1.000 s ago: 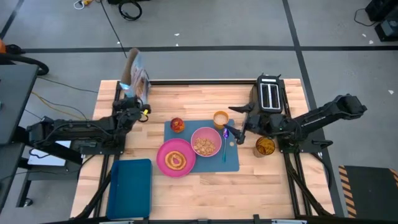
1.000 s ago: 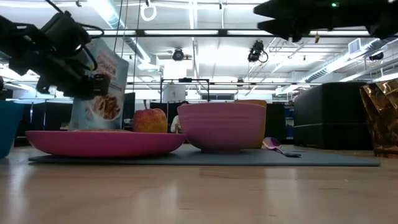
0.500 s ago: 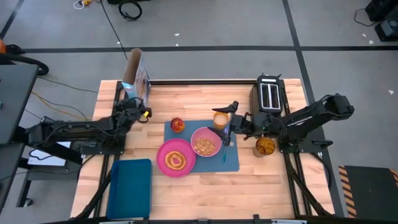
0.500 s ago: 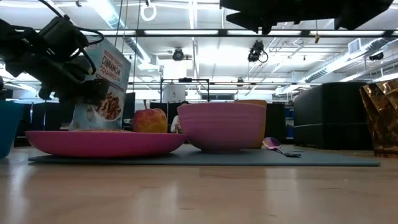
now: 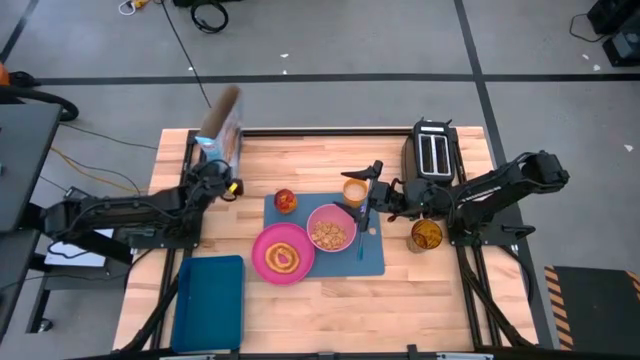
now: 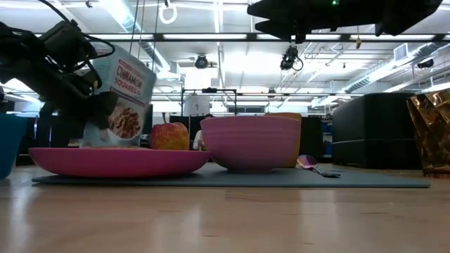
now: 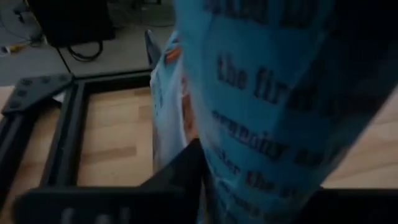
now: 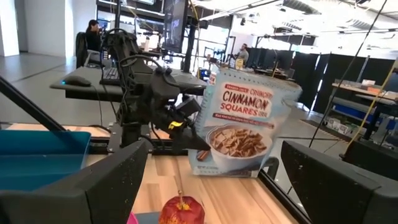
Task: Arrange a breakfast setting
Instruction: Pour the cereal from the blue cereal box into the pink bowl
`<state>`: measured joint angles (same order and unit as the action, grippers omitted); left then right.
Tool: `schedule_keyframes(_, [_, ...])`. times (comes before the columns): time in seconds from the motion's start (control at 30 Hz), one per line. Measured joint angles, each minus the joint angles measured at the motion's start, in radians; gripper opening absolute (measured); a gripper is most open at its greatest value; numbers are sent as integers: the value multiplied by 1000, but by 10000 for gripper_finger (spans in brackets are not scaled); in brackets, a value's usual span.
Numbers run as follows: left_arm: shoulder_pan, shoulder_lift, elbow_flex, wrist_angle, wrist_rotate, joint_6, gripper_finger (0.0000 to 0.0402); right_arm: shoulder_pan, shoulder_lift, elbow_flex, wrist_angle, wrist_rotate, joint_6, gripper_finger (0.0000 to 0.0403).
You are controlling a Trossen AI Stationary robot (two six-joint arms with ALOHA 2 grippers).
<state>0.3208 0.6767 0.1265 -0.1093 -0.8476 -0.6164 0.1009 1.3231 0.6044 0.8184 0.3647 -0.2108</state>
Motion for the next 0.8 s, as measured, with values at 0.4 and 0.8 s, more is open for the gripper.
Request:
schedule_keyframes(0.4, [-131,-65,1,-165,19,-130,49,0,0,0,-6,5,3,380])
schedule_keyframes(0.8, [-110,-63,197,-522,85,-79,225,0,-3,0,-6,-23,24,381])
